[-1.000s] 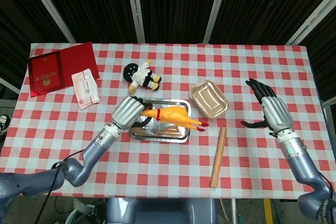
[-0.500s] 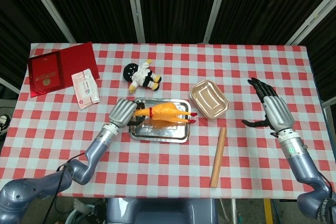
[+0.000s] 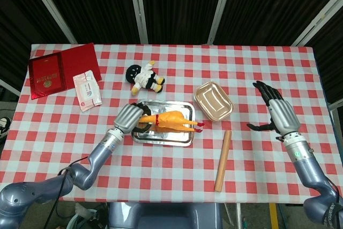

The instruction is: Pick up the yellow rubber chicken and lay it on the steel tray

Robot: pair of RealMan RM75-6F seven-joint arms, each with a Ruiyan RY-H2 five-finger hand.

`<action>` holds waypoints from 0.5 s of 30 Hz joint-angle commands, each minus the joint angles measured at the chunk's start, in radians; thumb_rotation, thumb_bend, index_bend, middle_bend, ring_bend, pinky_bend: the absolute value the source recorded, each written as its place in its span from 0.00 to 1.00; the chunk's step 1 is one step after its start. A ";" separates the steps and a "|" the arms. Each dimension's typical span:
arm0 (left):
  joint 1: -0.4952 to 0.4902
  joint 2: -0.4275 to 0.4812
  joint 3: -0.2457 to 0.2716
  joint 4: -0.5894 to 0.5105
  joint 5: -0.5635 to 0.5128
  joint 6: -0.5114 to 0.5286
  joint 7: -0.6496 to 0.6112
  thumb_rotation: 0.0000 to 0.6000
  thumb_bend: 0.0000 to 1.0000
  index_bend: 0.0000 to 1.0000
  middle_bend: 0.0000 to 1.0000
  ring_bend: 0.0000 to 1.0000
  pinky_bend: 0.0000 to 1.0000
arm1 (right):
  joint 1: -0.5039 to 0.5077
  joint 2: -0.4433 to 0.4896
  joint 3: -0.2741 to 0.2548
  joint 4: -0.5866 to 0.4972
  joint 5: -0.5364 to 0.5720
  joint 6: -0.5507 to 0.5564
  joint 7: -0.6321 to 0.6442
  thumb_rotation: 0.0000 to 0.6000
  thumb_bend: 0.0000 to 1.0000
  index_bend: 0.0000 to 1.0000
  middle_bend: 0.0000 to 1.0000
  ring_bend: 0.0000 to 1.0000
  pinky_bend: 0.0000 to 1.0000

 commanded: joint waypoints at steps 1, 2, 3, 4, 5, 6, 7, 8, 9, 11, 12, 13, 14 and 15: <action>0.001 0.034 -0.004 -0.056 -0.031 -0.037 0.055 1.00 0.20 0.18 0.20 0.14 0.17 | -0.001 0.000 0.000 0.001 -0.002 -0.001 0.002 1.00 0.04 0.00 0.00 0.00 0.06; 0.002 0.039 -0.006 -0.065 -0.035 -0.040 0.065 1.00 0.20 0.15 0.18 0.12 0.13 | -0.001 0.000 0.000 0.000 -0.002 -0.002 0.003 1.00 0.04 0.00 0.00 0.00 0.06; 0.004 0.044 -0.007 -0.074 -0.039 -0.041 0.075 1.00 0.20 0.13 0.15 0.09 0.10 | -0.001 0.001 0.000 0.000 -0.002 -0.002 0.004 1.00 0.04 0.00 0.00 0.00 0.06; 0.005 0.046 -0.009 -0.079 -0.041 -0.041 0.081 1.00 0.19 0.12 0.14 0.07 0.08 | -0.001 0.001 0.000 0.000 -0.002 -0.003 0.005 1.00 0.04 0.00 0.00 0.00 0.06; 0.006 0.049 -0.009 -0.085 -0.043 -0.040 0.087 1.00 0.19 0.09 0.11 0.04 0.05 | -0.001 0.000 0.000 0.001 -0.002 -0.004 0.006 1.00 0.04 0.00 0.00 0.00 0.06; 0.008 0.054 -0.009 -0.093 -0.045 -0.041 0.094 1.00 0.19 0.08 0.09 0.03 0.03 | -0.001 -0.001 0.000 0.001 -0.003 -0.005 0.007 1.00 0.04 0.00 0.00 0.00 0.06; 0.009 0.061 -0.010 -0.103 -0.046 -0.042 0.101 1.00 0.18 0.06 0.08 0.01 0.02 | -0.001 -0.001 0.001 0.001 -0.003 -0.005 0.009 1.00 0.04 0.00 0.00 0.00 0.06; 0.011 0.067 -0.012 -0.113 -0.048 -0.039 0.109 1.00 0.18 0.04 0.06 0.00 0.01 | -0.001 -0.001 0.001 0.002 -0.004 -0.004 0.009 1.00 0.04 0.00 0.00 0.00 0.06; 0.015 0.075 -0.014 -0.127 -0.047 -0.028 0.120 1.00 0.17 0.03 0.04 0.00 0.00 | -0.002 -0.001 0.002 0.003 -0.005 -0.003 0.010 1.00 0.04 0.00 0.00 0.00 0.06; 0.024 0.087 -0.018 -0.150 -0.038 0.003 0.133 1.00 0.17 0.02 0.03 0.00 0.00 | -0.003 -0.001 0.004 0.004 -0.007 0.000 0.013 1.00 0.04 0.00 0.00 0.00 0.06; 0.031 0.096 -0.018 -0.164 -0.029 0.025 0.142 1.00 0.17 0.02 0.03 0.00 0.00 | -0.004 0.001 0.004 0.004 -0.008 0.001 0.016 1.00 0.04 0.00 0.00 0.00 0.06; 0.046 0.113 -0.020 -0.190 -0.016 0.068 0.155 1.00 0.17 0.02 0.03 0.00 0.00 | -0.008 0.005 0.006 0.006 -0.011 0.007 0.024 1.00 0.04 0.00 0.00 0.00 0.06; 0.059 0.126 -0.023 -0.212 -0.013 0.098 0.170 1.00 0.17 0.02 0.03 0.00 0.00 | -0.012 0.007 0.008 0.008 -0.015 0.014 0.029 1.00 0.04 0.00 0.00 0.00 0.06; 0.074 0.142 -0.026 -0.236 -0.013 0.127 0.191 1.00 0.17 0.02 0.03 0.00 0.00 | -0.016 0.009 0.009 0.013 -0.018 0.023 0.034 1.00 0.04 0.00 0.00 0.00 0.06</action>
